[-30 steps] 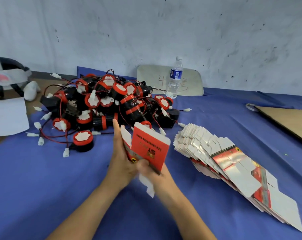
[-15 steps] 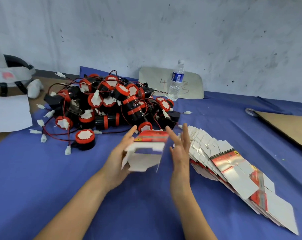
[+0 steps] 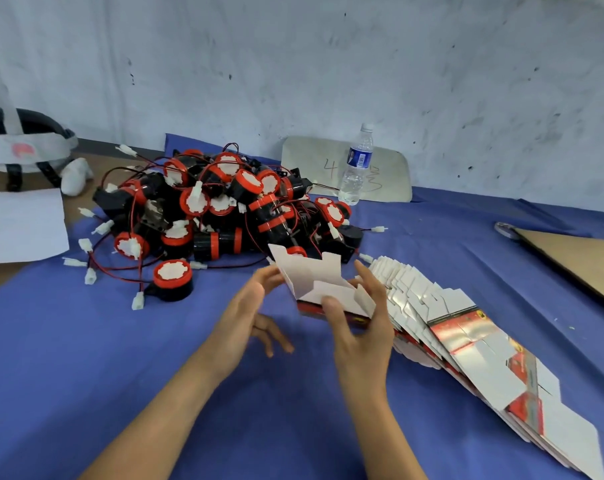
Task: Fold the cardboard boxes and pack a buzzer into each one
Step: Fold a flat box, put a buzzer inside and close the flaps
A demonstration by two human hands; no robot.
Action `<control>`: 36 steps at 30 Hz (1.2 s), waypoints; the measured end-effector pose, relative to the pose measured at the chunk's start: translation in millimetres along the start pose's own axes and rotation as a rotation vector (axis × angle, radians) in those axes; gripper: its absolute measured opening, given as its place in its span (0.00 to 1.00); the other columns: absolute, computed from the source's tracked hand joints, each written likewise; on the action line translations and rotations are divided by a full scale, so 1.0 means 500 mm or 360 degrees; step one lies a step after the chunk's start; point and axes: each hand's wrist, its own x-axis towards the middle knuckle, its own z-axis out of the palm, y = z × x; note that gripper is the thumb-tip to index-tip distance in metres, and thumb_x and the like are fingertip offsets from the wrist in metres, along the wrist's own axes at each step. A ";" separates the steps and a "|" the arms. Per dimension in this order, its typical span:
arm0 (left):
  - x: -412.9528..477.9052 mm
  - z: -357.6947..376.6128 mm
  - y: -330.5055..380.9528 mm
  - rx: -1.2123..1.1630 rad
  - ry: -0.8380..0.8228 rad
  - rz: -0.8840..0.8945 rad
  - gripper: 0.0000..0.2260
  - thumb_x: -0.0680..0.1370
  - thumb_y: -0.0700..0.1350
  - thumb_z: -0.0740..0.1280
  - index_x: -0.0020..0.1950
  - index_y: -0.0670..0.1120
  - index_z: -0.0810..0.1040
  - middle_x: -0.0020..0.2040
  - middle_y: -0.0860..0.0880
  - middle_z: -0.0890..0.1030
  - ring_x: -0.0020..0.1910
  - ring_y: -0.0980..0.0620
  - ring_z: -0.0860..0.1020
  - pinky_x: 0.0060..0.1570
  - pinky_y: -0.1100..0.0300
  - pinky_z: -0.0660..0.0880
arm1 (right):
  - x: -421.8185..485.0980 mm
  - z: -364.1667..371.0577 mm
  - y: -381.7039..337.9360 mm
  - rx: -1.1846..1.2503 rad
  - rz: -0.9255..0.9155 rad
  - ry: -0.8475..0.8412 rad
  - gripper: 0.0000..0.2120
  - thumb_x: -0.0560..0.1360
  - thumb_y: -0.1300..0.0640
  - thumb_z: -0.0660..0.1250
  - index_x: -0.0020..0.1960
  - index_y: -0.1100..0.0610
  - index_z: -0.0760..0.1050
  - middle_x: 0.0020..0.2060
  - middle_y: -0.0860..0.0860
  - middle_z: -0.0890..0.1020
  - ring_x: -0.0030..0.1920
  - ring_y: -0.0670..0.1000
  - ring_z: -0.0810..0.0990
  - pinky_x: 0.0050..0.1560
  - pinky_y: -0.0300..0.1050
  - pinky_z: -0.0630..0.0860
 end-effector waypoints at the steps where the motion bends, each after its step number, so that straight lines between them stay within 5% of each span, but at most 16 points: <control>1: -0.004 0.001 -0.002 0.0255 0.0064 0.0171 0.32 0.66 0.69 0.62 0.68 0.60 0.65 0.63 0.66 0.75 0.31 0.45 0.81 0.30 0.62 0.73 | 0.001 -0.002 0.000 0.0036 0.0029 0.0000 0.23 0.67 0.44 0.69 0.61 0.34 0.71 0.49 0.33 0.77 0.52 0.39 0.77 0.50 0.28 0.72; 4: -0.009 0.002 -0.006 0.0932 0.0282 0.0486 0.34 0.65 0.62 0.66 0.70 0.65 0.60 0.58 0.71 0.72 0.42 0.61 0.74 0.43 0.68 0.70 | 0.002 -0.003 -0.005 0.0138 0.0141 -0.0045 0.27 0.67 0.42 0.68 0.66 0.39 0.68 0.52 0.31 0.77 0.57 0.39 0.76 0.54 0.31 0.72; 8: -0.011 0.016 -0.016 0.0874 0.0215 0.0652 0.43 0.67 0.64 0.71 0.75 0.67 0.50 0.69 0.74 0.63 0.66 0.69 0.65 0.62 0.66 0.69 | 0.005 0.006 -0.014 0.0165 0.0220 -0.0226 0.35 0.67 0.43 0.66 0.72 0.44 0.59 0.55 0.27 0.75 0.58 0.39 0.77 0.54 0.34 0.74; 11: -0.016 0.032 -0.023 0.0787 0.0124 0.0721 0.39 0.71 0.59 0.71 0.74 0.70 0.51 0.69 0.70 0.67 0.64 0.66 0.72 0.56 0.73 0.71 | 0.000 0.014 -0.012 0.0121 0.0222 -0.0244 0.39 0.68 0.41 0.64 0.74 0.42 0.51 0.66 0.28 0.67 0.67 0.36 0.69 0.61 0.36 0.72; 14: -0.019 0.045 -0.025 0.0879 0.0337 0.0765 0.37 0.70 0.58 0.71 0.74 0.69 0.54 0.64 0.73 0.71 0.55 0.70 0.76 0.48 0.75 0.73 | -0.016 0.024 -0.008 -0.0038 0.0212 -0.0262 0.45 0.67 0.38 0.64 0.75 0.38 0.40 0.76 0.44 0.53 0.76 0.42 0.52 0.74 0.44 0.60; 17: -0.021 0.045 -0.024 0.0957 0.0567 0.0707 0.37 0.69 0.62 0.68 0.73 0.69 0.52 0.63 0.76 0.68 0.55 0.72 0.75 0.46 0.74 0.75 | -0.035 0.039 -0.008 -0.0212 0.0121 -0.0420 0.55 0.63 0.33 0.70 0.76 0.38 0.37 0.76 0.38 0.47 0.77 0.41 0.45 0.72 0.30 0.53; 21: -0.022 0.044 -0.021 0.1017 0.0492 0.0695 0.41 0.67 0.64 0.69 0.73 0.72 0.47 0.68 0.73 0.62 0.61 0.68 0.71 0.49 0.74 0.73 | -0.035 0.047 -0.007 -0.0004 0.0121 -0.0499 0.54 0.63 0.44 0.76 0.76 0.35 0.43 0.74 0.37 0.58 0.75 0.45 0.59 0.72 0.52 0.66; 24: -0.016 0.045 -0.019 0.0986 0.0255 0.0819 0.44 0.67 0.57 0.72 0.76 0.65 0.48 0.73 0.67 0.58 0.71 0.61 0.64 0.59 0.73 0.69 | -0.022 0.033 -0.014 0.0230 0.0200 -0.0345 0.47 0.63 0.48 0.75 0.73 0.31 0.52 0.69 0.35 0.68 0.68 0.43 0.70 0.63 0.46 0.75; 29: -0.017 0.031 -0.014 0.0833 0.0107 0.0978 0.33 0.73 0.54 0.69 0.74 0.52 0.59 0.77 0.52 0.59 0.76 0.46 0.59 0.70 0.44 0.65 | 0.003 -0.001 -0.016 0.0510 0.0398 -0.0387 0.39 0.65 0.45 0.71 0.73 0.41 0.62 0.63 0.42 0.78 0.62 0.45 0.77 0.49 0.36 0.78; 32: -0.018 0.036 -0.012 0.0721 0.0025 0.1058 0.31 0.77 0.57 0.65 0.77 0.54 0.57 0.78 0.47 0.59 0.76 0.43 0.60 0.71 0.46 0.64 | 0.002 0.002 -0.016 0.0453 0.0450 -0.0537 0.38 0.67 0.43 0.70 0.75 0.47 0.62 0.64 0.46 0.78 0.62 0.47 0.78 0.51 0.38 0.77; 36: -0.021 0.043 -0.018 0.0797 0.0047 0.1134 0.25 0.79 0.59 0.62 0.73 0.49 0.65 0.75 0.49 0.65 0.74 0.47 0.65 0.68 0.54 0.68 | 0.000 0.003 -0.018 0.0437 0.0488 -0.0532 0.38 0.68 0.30 0.67 0.73 0.43 0.65 0.68 0.50 0.75 0.65 0.52 0.77 0.61 0.52 0.77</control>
